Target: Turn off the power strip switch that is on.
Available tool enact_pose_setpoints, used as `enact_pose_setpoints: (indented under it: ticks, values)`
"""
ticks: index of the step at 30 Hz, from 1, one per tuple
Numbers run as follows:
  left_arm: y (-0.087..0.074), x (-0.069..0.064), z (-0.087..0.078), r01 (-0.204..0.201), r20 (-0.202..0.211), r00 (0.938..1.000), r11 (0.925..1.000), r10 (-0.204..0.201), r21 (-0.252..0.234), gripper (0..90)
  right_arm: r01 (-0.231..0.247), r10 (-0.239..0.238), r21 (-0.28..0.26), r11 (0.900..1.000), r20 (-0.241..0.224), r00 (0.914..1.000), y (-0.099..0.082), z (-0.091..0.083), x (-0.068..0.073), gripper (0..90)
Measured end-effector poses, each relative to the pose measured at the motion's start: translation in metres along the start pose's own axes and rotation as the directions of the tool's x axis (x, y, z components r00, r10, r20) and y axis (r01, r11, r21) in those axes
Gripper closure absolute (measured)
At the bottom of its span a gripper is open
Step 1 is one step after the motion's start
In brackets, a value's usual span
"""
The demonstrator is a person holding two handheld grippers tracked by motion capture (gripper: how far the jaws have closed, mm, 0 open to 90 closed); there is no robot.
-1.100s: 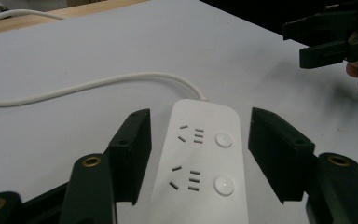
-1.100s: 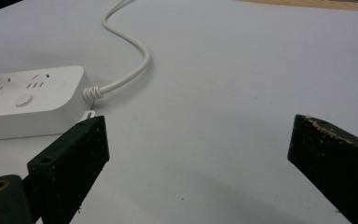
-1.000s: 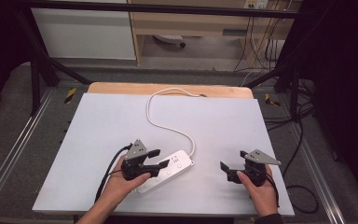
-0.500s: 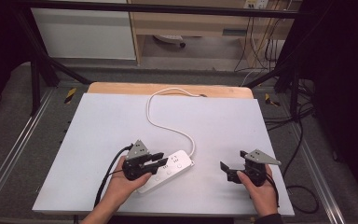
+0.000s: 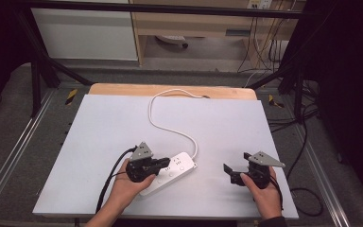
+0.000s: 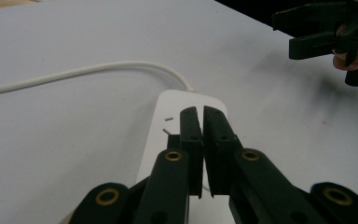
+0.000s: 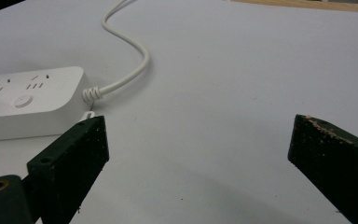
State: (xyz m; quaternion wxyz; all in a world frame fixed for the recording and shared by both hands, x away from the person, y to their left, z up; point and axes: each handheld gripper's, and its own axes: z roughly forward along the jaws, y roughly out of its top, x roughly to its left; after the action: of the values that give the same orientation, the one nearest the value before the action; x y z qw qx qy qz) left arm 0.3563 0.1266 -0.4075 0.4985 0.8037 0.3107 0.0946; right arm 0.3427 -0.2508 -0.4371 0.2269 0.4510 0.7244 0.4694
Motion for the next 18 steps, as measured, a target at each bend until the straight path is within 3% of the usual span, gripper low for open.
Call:
enact_pose_setpoints:
  ticks: [18]
  values:
    - [-0.0015, 0.0007, 0.0066, -0.024, 0.019, 0.9996, 0.9976, 0.022, 0.066, 90.0, 0.001, -0.001, -0.001, 1.0000, 0.001, 1.0000, 0.0001, -0.0001, 0.0000, 5.5]
